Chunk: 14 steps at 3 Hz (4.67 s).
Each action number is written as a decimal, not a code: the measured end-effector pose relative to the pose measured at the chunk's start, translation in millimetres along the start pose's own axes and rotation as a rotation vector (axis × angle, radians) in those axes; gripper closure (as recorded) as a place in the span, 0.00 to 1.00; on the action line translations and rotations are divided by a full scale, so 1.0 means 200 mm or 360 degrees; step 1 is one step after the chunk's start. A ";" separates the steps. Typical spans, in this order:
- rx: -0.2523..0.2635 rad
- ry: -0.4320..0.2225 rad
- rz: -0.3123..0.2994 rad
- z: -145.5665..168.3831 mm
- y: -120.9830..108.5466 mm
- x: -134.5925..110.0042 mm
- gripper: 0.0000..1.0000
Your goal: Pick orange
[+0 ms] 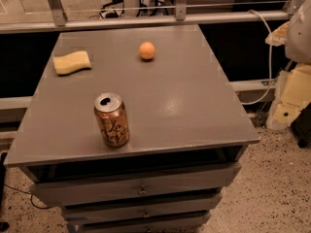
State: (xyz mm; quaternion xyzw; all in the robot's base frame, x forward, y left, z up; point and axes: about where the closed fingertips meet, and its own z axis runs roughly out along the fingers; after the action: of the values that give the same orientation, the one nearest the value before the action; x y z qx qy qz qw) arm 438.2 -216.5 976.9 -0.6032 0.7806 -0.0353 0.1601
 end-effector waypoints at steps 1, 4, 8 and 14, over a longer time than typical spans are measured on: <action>0.0000 0.0000 0.0000 0.00 0.00 0.00 0.00; 0.0085 -0.0584 -0.0055 0.42 -0.49 -0.59 0.00; 0.0096 -0.1077 0.0128 0.80 -0.85 -0.97 0.00; -0.0014 -0.1305 0.0539 1.38 -1.26 -1.32 0.42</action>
Offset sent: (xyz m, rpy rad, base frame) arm 0.0750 0.0648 -0.0012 0.2230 -0.1170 0.1206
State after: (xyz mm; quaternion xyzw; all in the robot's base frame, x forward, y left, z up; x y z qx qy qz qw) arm 811.2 5.5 833.7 -0.4315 0.7406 0.2369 0.4574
